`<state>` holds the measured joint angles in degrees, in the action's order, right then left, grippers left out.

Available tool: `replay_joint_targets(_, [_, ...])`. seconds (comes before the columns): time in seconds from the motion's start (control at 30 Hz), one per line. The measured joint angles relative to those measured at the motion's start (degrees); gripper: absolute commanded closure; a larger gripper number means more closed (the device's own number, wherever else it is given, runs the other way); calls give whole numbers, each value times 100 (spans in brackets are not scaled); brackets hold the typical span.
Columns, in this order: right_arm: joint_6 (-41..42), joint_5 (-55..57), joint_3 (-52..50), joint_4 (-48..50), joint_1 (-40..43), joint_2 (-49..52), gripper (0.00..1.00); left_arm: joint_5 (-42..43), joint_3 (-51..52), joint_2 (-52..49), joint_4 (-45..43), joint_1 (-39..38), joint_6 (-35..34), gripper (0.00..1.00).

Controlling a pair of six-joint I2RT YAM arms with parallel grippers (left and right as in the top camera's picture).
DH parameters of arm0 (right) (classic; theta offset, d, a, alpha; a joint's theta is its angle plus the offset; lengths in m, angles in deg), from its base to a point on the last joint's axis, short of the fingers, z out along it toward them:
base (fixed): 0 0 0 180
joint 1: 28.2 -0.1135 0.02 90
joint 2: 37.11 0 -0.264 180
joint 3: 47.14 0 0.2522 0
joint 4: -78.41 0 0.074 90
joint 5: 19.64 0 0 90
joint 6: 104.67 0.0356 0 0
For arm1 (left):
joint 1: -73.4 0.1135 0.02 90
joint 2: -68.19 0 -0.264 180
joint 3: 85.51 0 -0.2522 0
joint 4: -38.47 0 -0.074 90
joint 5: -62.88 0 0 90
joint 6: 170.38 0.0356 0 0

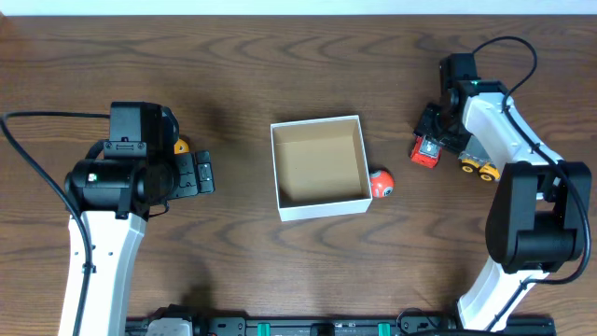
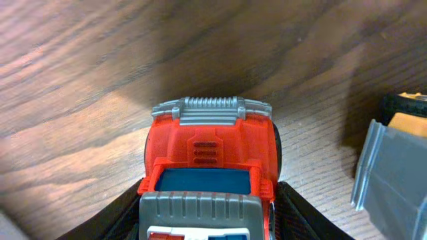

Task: Pack container
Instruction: 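Carry the red fire truck left and lower it into the box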

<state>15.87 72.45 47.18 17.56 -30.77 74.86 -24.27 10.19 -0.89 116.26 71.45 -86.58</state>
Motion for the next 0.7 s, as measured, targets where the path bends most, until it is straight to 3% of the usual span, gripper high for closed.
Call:
replay_joint_targets(0.2, [-254, 11, 192, -219, -529, -721, 99, 0, 0, 0, 2, 0, -2, 2])
replay_joint_targets(0.47, [-345, 0, 682, -280, -1851, -2026, 99, 0, 0, 0, 4, 0, -2, 2])
replay_joint_targets(0.7, [-262, -37, 713, -339, -3069, -2085, 99, 0, 0, 0, 0, 2, -2, 2])
